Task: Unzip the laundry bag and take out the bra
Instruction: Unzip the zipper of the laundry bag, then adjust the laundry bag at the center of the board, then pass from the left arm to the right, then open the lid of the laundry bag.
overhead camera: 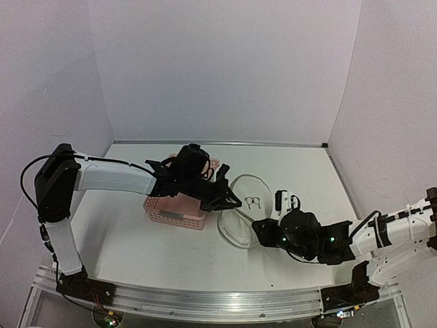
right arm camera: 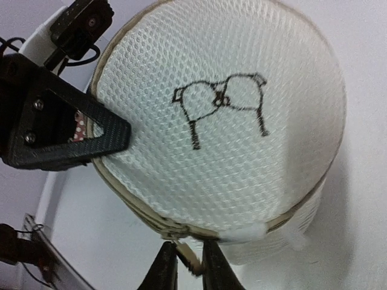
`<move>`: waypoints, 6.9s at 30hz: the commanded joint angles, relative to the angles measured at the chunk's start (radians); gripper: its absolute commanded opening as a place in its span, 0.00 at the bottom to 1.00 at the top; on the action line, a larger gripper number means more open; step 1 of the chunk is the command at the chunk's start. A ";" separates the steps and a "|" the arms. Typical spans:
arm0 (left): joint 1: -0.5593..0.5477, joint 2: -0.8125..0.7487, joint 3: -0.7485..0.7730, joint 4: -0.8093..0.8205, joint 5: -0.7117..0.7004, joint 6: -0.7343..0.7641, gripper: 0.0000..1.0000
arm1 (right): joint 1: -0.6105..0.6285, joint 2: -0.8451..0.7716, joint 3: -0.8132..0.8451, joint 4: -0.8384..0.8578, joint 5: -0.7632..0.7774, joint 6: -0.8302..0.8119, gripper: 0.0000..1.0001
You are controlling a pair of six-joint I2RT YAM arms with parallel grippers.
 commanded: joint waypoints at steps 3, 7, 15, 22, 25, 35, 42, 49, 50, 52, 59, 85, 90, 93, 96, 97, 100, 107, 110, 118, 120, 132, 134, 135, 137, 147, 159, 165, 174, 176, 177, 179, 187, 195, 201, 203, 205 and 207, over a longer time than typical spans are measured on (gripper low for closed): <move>0.029 -0.051 0.025 0.040 0.003 0.033 0.00 | -0.013 -0.023 0.021 -0.082 0.009 -0.101 0.41; 0.028 -0.059 0.019 0.052 0.010 0.048 0.00 | -0.013 -0.056 0.036 -0.083 -0.033 -0.179 0.53; 0.028 -0.082 0.007 0.062 0.044 0.140 0.00 | -0.014 -0.212 0.093 -0.213 -0.012 -0.294 0.67; 0.028 -0.146 -0.021 0.071 0.073 0.267 0.00 | -0.049 -0.256 0.197 -0.351 -0.051 -0.424 0.73; 0.028 -0.174 -0.037 0.076 0.099 0.326 0.00 | -0.103 -0.272 0.225 -0.375 -0.118 -0.461 0.77; 0.028 -0.204 -0.088 0.149 0.207 0.425 0.00 | -0.300 -0.250 0.285 -0.398 -0.390 -0.521 0.87; 0.028 -0.211 -0.106 0.174 0.249 0.459 0.00 | -0.416 -0.256 0.270 -0.398 -0.522 -0.547 0.91; 0.028 -0.177 -0.096 0.240 0.313 0.478 0.00 | -0.499 -0.226 0.247 -0.358 -0.694 -0.553 0.93; 0.028 -0.166 -0.082 0.244 0.326 0.481 0.00 | -0.509 -0.224 0.242 -0.352 -0.708 -0.552 0.92; 0.028 -0.150 -0.057 0.247 0.351 0.491 0.00 | -0.531 -0.222 0.230 -0.336 -0.740 -0.553 0.90; 0.027 -0.068 0.037 0.258 0.451 0.520 0.00 | -0.599 -0.262 0.181 -0.256 -0.897 -0.546 0.77; 0.046 0.289 0.378 0.263 0.546 0.483 0.00 | -0.618 -0.435 0.048 -0.230 -0.952 -0.570 0.00; 0.056 0.273 0.311 0.263 0.514 0.482 0.01 | -0.618 -0.397 0.000 -0.135 -0.990 -0.556 0.00; 0.061 0.253 0.260 0.263 0.492 0.477 0.04 | -0.617 -0.367 -0.021 -0.081 -1.022 -0.541 0.00; 0.063 0.224 0.215 0.261 0.471 0.475 0.09 | -0.615 -0.344 -0.040 -0.034 -1.051 -0.524 0.00; 0.063 0.215 0.203 0.261 0.467 0.472 0.11 | -0.613 -0.339 -0.044 -0.022 -1.059 -0.521 0.00; 0.063 0.177 0.161 0.261 0.443 0.468 0.21 | -0.592 -0.322 -0.048 -0.004 -1.060 -0.517 0.00; 0.067 0.060 0.082 0.261 0.374 0.458 0.45 | -0.481 -0.285 -0.027 -0.005 -0.910 -0.548 0.00; 0.077 0.000 0.034 0.261 0.336 0.443 0.49 | -0.428 -0.271 -0.012 -0.004 -0.844 -0.584 0.00; 0.127 -0.152 -0.126 0.250 0.209 0.391 0.55 | -0.301 -0.278 -0.008 0.041 -0.687 -0.778 0.00; 0.130 -0.163 -0.139 0.232 0.197 0.385 0.55 | -0.279 -0.305 -0.024 0.074 -0.661 -0.844 0.00; 0.129 -0.189 -0.139 0.131 0.207 0.365 0.56 | -0.189 -0.381 -0.085 0.152 -0.707 -1.420 0.00; 0.129 -0.197 -0.143 0.122 0.208 0.359 0.57 | -0.168 -0.370 -0.091 0.159 -0.696 -1.503 0.00; 0.129 -0.200 -0.144 0.117 0.206 0.356 0.57 | -0.154 -0.365 -0.091 0.162 -0.678 -1.532 0.00; 0.129 -0.201 -0.146 0.105 0.203 0.353 0.57 | -0.140 -0.348 -0.087 0.163 -0.651 -1.578 0.00; 0.129 -0.196 -0.168 0.064 0.192 0.371 0.57 | 0.020 -0.232 -0.049 0.144 -0.383 -1.867 0.00; 0.129 -0.201 -0.179 0.054 0.195 0.387 0.58 | 0.166 -0.175 0.037 -0.032 -0.210 -1.932 0.35; 0.128 -0.194 -0.158 0.053 0.203 0.384 0.58 | 0.226 -0.207 0.084 -0.228 -0.182 -1.810 0.47; 0.125 -0.150 -0.109 0.054 0.206 0.382 0.58 | 0.253 -0.318 0.141 -0.505 -0.209 -1.606 0.51; 0.123 -0.142 -0.099 0.054 0.207 0.382 0.58 | 0.253 -0.344 0.159 -0.560 -0.238 -1.557 0.51; 0.122 -0.138 -0.094 0.053 0.207 0.382 0.58 | 0.253 -0.356 0.170 -0.597 -0.261 -1.526 0.52; 0.121 -0.130 -0.082 0.053 0.207 0.381 0.58 | 0.253 -0.370 0.189 -0.643 -0.298 -1.486 0.52; 0.116 -0.077 -0.023 0.042 0.205 0.378 0.59 | 0.254 -0.408 0.234 -0.717 -0.335 -1.372 0.55; 0.076 -0.037 0.102 -0.150 0.081 0.477 0.59 | 0.252 -0.407 0.301 -0.710 -0.119 -1.148 0.65; 0.055 -0.022 0.209 -0.310 -0.085 0.554 0.59 | 0.219 -0.329 0.358 -0.730 0.107 -0.878 0.72; 0.044 -0.005 0.264 -0.364 -0.142 0.586 0.60 | 0.135 -0.305 0.373 -0.751 0.081 -0.770 0.72; 0.036 0.016 0.306 -0.406 -0.182 0.602 0.60 | 0.045 -0.285 0.379 -0.761 0.006 -0.685 0.70; 0.032 0.040 0.343 -0.435 -0.209 0.614 0.60 | -0.005 -0.263 0.376 -0.763 -0.035 -0.624 0.69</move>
